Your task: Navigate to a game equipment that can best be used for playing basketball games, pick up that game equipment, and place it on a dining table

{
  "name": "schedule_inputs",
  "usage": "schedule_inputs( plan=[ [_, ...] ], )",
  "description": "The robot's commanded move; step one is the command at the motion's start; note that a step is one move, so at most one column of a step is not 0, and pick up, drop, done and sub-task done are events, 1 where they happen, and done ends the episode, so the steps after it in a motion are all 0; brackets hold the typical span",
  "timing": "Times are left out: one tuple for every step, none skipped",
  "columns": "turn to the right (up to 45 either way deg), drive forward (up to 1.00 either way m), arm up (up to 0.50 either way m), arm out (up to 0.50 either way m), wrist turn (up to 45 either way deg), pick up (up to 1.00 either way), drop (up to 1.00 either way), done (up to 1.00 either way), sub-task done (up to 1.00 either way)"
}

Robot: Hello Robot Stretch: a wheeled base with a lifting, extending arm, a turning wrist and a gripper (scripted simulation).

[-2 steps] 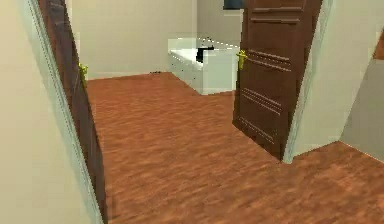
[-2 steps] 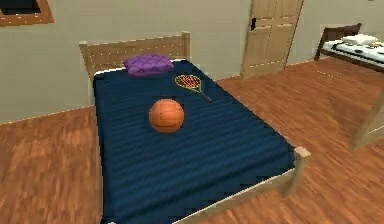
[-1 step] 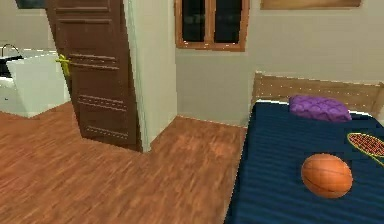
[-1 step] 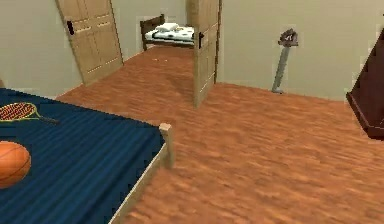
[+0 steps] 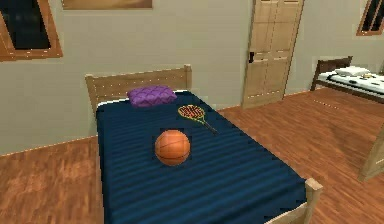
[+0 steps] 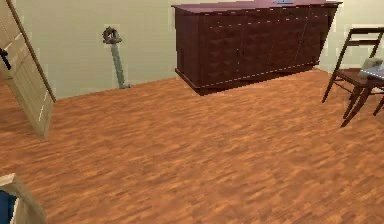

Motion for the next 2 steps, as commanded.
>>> schedule_inputs(
  plan=[
    [6.0, 0.0, 0.0, 0.0, 0.0, 0.0, 0.0, 0.0, 0.0],
    [0.0, 0.35, 0.0, 0.0, 0.0, 0.0, 0.0, 0.0, 0.0]
  ],
)
